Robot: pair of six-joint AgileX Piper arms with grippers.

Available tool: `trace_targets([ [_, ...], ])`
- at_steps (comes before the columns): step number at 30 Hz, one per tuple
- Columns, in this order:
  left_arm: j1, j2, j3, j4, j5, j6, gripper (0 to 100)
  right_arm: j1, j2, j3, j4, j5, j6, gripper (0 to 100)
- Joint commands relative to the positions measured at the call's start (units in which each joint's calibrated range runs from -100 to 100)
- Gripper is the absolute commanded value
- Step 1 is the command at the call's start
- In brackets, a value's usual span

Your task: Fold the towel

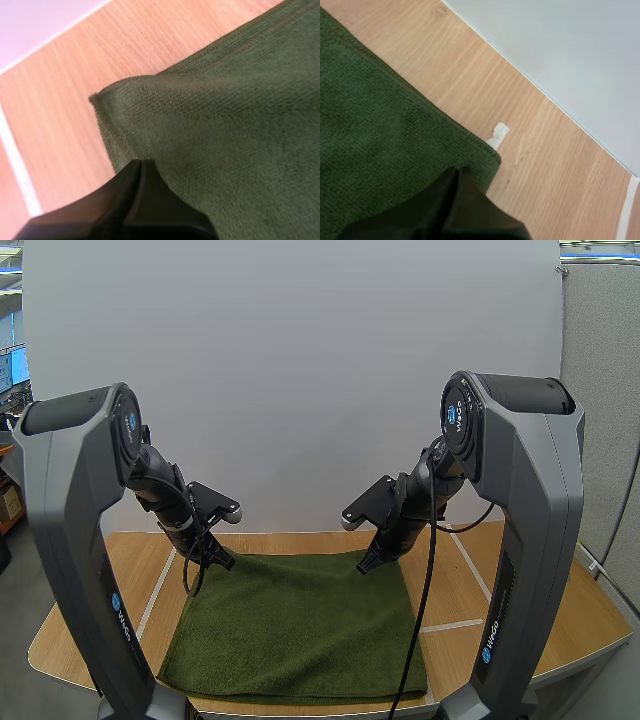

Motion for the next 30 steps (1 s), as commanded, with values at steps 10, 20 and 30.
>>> trace_targets([
  [10, 0.07, 3.83, -1.56, -1.40, -2.04, -0.24, 0, -0.73, 4.93, -0.28, -0.17, -7.21, 0.58, 0],
  [20, 0.06, 3.83, -1.56, -1.40, -3.02, -1.13, 0, -2.79, 5.47, -0.28, -1.21, -10.20, 0.48, 0],
  [30, 0.06, 3.83, -1.56, -1.40, -1.46, -1.31, 0, -3.61, -3.51, -0.28, 2.95, -1.19, 0.83, 0],
])
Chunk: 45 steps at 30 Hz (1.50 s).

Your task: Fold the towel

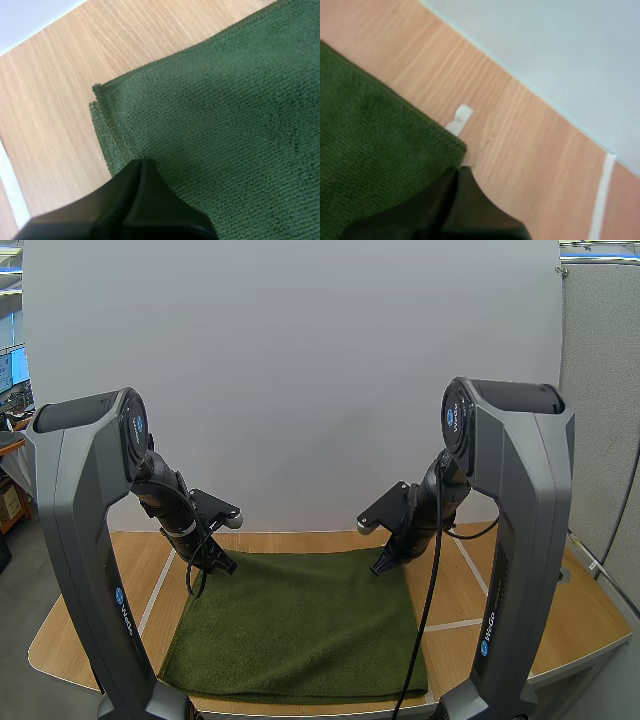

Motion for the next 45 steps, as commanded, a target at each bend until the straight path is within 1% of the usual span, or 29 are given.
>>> trace_targets([
  [1, 0.06, -0.17, -0.42, -0.74, 0.83, -0.58, 0, -1.02, -4.33, -0.13, 2.94, 4.48, 0.81, 0],
  [3, 0.06, -0.17, -0.42, -0.74, 1.07, -0.58, 0, -1.96, -6.03, -0.13, 5.83, 8.67, 0.81, 0],
  [6, 0.06, -0.17, -0.42, -0.74, 1.23, -0.58, 0, -3.23, -6.99, -0.13, 8.47, 14.07, 0.81, 0],
  [8, 0.06, -0.17, -0.42, -0.74, 1.23, -0.58, 0, -3.98, -6.99, -0.13, 10.52, 16.76, 0.67, 12],
  [12, 0.06, -0.17, -0.42, -0.52, 1.22, -0.58, 0, -4.68, -6.99, -0.13, 15.68, 18.75, 0.06, 41],
  [14, 0.06, -0.17, -0.42, -0.52, 1.22, -0.58, 0, -4.68, -6.88, -0.13, 17.96, 18.75, -0.08, 50],
  [15, 0.06, -0.17, -0.42, -0.52, 1.22, -0.58, 0, -4.68, -6.77, -0.13, 19.96, 18.75, -0.94, 52],
  [17, 0.06, -0.17, -0.42, -0.31, 1.22, -0.58, 0, -4.76, -5.75, -1.35, 24.33, 20.13, -3.72, 55],
  [18, 0.06, -0.17, -0.42, -0.10, 1.22, -0.58, 0, -4.84, -5.12, -2.22, 25.78, 21.97, -3.97, 55],
  [20, 0.06, -0.17, -0.42, -0.07, 1.85, -0.58, 0, -5.29, -2.76, -5.80, 30.30, 30.53, -5.13, 55],
  [23, 0.06, -0.17, -0.42, -0.03, 2.59, -0.58, 0, -6.36, 0.68, -10.76, 34.59, 40.15, -6.82, 55],
  [25, 0.06, -0.17, -0.42, -0.03, 3.12, -0.58, 0, -7.11, 2.89, -13.79, 34.74, 44.15, -7.12, 55],
  [27, 0.06, -0.17, -0.42, -0.03, 3.38, -0.58, 0, -8.10, 5.40, -16.48, 34.74, 47.37, -7.69, 60],
  [29, 0.06, -0.17, -0.42, 0.06, 3.70, -0.58, 0, -9.06, 7.99, -19.92, 34.74, 52.87, -8.59, 67],
  [33, 0.06, -0.17, -0.42, 0.06, 3.87, -0.58, 0, -9.85, 11.55, -23.99, 34.74, 60.77, -8.67, 68],
  [36, 0.06, -0.17, -0.42, 0.06, 4.29, -0.91, 0, -9.85, 12.47, -24.35, 35.99, 61.00, -10.94, 69],
  [38, 0.06, -0.17, -0.42, 0.06, 4.62, -1.01, 0, -9.85, 13.08, -24.35, 36.38, 61.66, -12.00, 72],
  [45, 0.06, -0.17, -0.42, 0.30, 5.10, -1.37, 0, -9.85, 15.38, -24.35, 37.00, 61.65, -13.72, 72],
])
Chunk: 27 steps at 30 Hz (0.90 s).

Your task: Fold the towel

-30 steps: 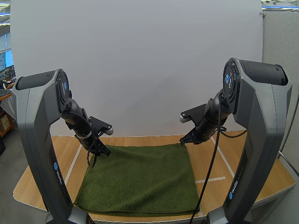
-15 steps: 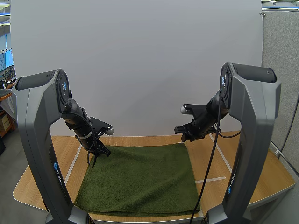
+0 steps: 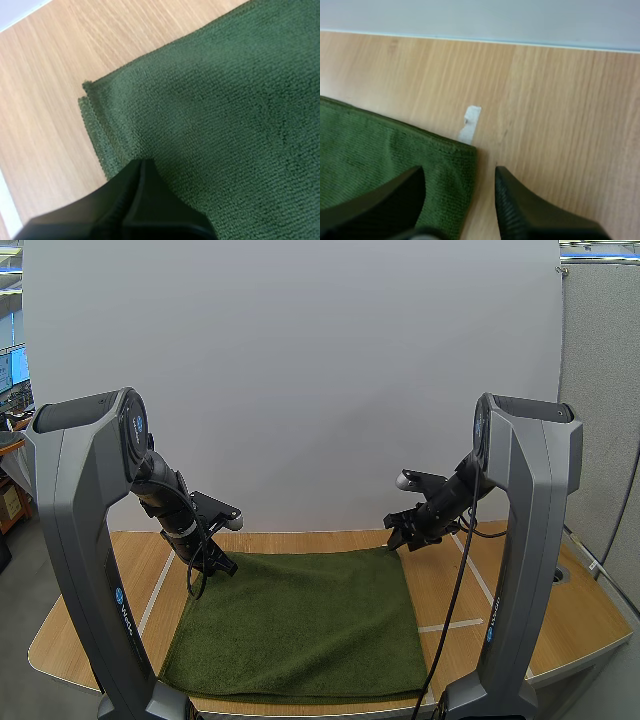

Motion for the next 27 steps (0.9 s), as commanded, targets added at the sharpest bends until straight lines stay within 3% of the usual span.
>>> trace_targets([
  [1, 0.06, -0.17, -0.30, 0.19, 1.37, -0.71, 0, -0.20, 0.58, -0.29, 1.06, 0.80, -1.77, 72],
  [11, 0.06, -0.17, -0.30, 0.21, 2.11, -1.02, 0, -0.20, 1.02, -0.29, 4.72, -0.03, -5.05, 71],
  [27, 0.06, -0.17, -0.30, 0.31, 2.54, -1.01, 0, 1.34, 3.66, -0.29, 5.64, 2.38, -5.35, 63],
])
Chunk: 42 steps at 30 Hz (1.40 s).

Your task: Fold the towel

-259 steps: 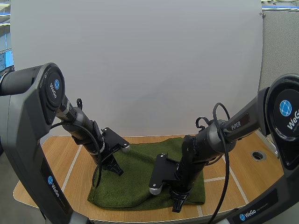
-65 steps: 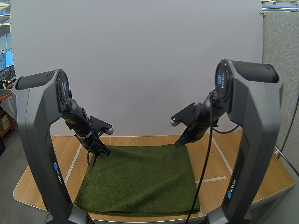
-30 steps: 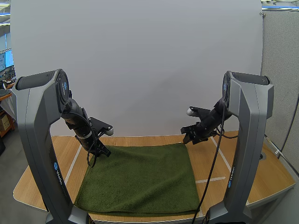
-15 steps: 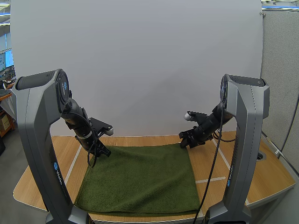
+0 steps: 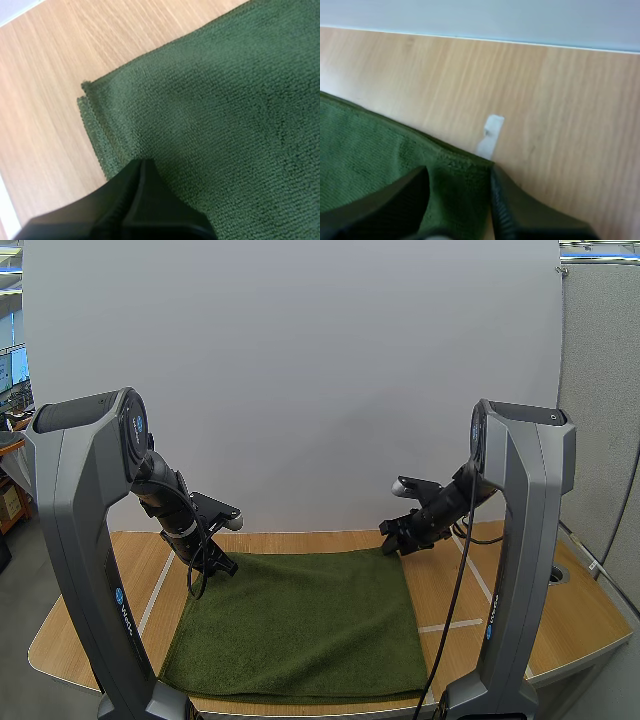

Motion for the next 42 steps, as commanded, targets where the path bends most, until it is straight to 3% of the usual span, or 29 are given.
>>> trace_targets([
  [1, 0.06, -0.17, -0.30, 0.10, 1.65, -0.35, 0, 0.21, 0.66, -0.02, -0.10, 2.25, -0.44, 62],
  [4, 0.06, -0.17, -0.30, 0.10, 1.65, -0.35, 0, 0.21, 0.66, -0.02, 0.60, 4.09, -0.44, 50],
  [10, 0.06, -0.17, -0.30, 0.10, 1.82, -0.35, 0, 0.21, 0.66, -0.02, 0.60, 5.07, -0.35, 6],
  [12, 0.06, -0.17, -0.30, 0.10, 1.81, -0.44, 0, 0.21, 0.66, -0.02, 0.60, 5.32, -0.25, 0],
  [28, 0.06, -0.17, -0.30, 0.10, 1.81, -0.86, 0, 0.38, -7.32, -0.02, 4.64, 17.96, -0.45, 0],
  [34, 0.06, -0.17, -0.30, 0.10, 1.81, -0.86, 0, 2.49, -12.04, -0.02, 5.03, 21.71, -0.16, 0],
  [42, 0.06, -0.17, -0.30, 0.10, 1.81, -0.86, 0, 8.23, -15.58, -0.02, 5.62, 21.92, 2.35, 0],
])
